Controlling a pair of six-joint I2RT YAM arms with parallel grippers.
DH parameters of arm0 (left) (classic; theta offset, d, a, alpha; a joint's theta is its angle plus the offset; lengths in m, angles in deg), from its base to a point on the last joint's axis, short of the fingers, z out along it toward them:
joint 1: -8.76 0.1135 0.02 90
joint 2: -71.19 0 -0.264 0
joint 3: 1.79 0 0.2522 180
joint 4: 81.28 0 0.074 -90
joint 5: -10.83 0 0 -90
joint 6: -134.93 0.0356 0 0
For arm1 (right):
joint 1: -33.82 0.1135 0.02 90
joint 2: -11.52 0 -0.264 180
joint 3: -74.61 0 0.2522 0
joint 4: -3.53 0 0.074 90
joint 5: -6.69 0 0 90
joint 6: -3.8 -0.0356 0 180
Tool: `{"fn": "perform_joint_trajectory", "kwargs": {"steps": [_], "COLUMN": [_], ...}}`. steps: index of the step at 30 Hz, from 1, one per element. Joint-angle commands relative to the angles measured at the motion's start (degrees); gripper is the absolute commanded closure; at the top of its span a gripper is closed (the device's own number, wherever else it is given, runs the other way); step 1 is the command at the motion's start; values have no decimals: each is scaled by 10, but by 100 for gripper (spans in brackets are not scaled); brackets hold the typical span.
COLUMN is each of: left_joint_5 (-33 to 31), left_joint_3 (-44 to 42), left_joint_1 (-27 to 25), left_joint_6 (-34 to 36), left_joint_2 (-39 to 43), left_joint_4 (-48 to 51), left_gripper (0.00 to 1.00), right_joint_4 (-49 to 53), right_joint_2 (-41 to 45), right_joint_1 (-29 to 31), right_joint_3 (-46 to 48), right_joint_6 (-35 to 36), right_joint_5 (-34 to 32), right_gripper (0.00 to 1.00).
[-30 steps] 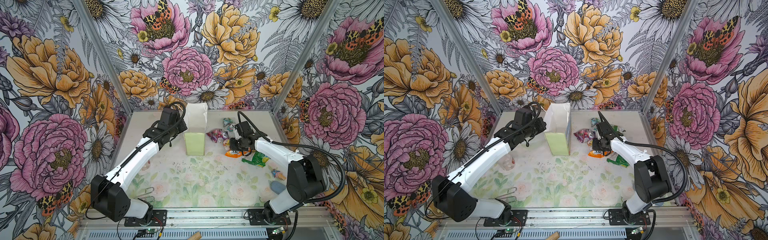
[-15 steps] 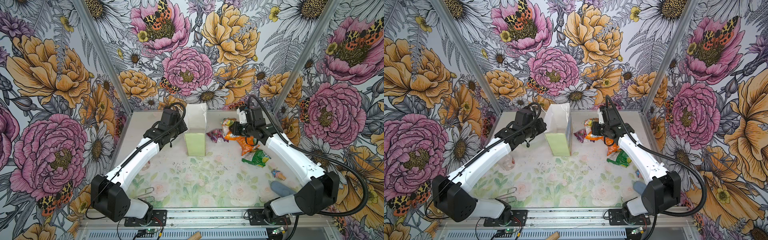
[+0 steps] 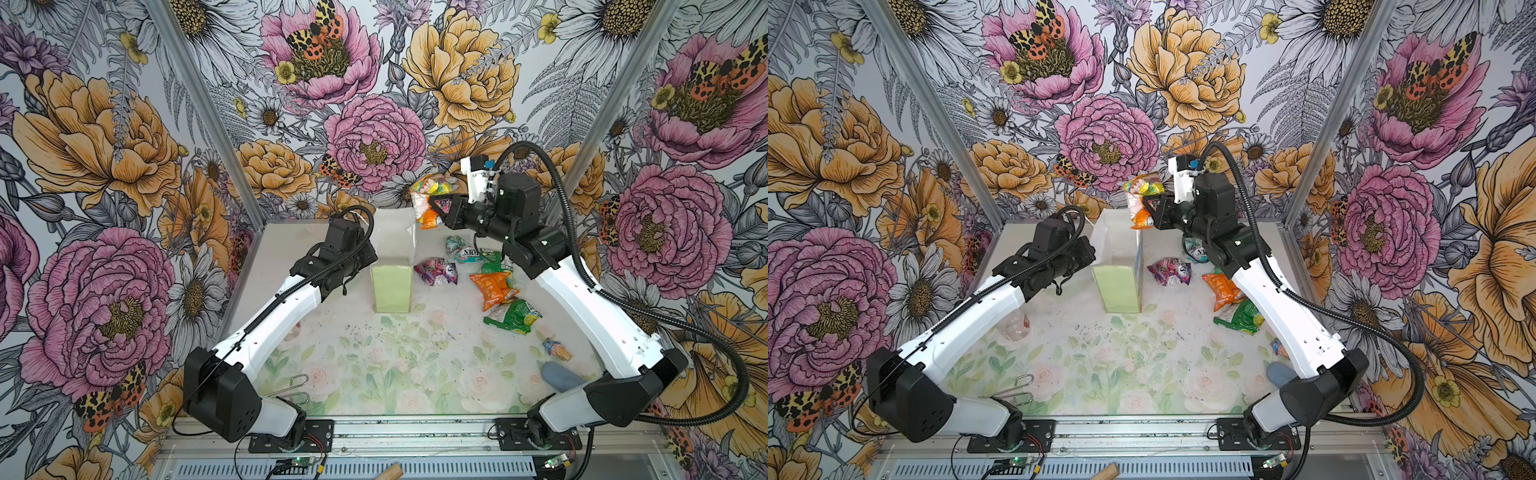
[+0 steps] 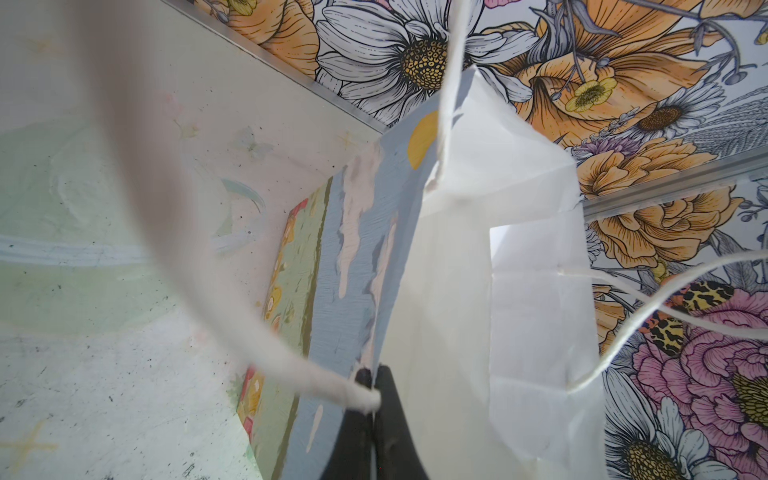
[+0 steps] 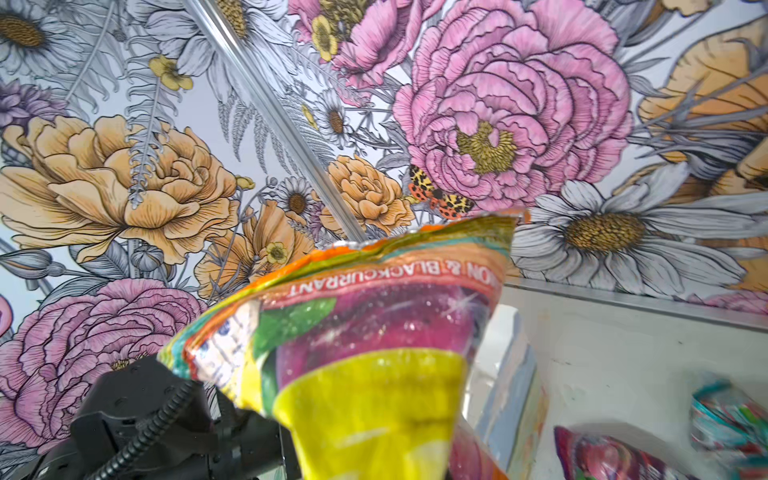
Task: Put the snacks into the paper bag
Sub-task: 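Lift the candy bag with the right gripper and carry it toward the paper bag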
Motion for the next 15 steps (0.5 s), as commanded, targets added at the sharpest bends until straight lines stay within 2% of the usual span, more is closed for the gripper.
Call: {"fn": "perform_joint_trajectory", "kwargs": {"steps": [1,6,15], "left_joint_5": [-20,-22,-22], "left_joint_3": [-5,-5,-6], "left_joint_1": [-6,-8,-10], "left_joint_6": [-8,-16,-16], "left_joint_2": [-2,-2,1], "left_joint_4": [-11,-11,-11], "left_gripper": [100,100,100], "right_joint_4": [-62,-75,-76], "right_joint_2": [-38,-77,-97], "right_joint_1": [37,67,70], "right_joint_3": [-41,-66,-51], "right_joint_6": [-15,-27,-46], "right_joint_5": [11,-25,-48], "right_gripper": [100,100,100]}}
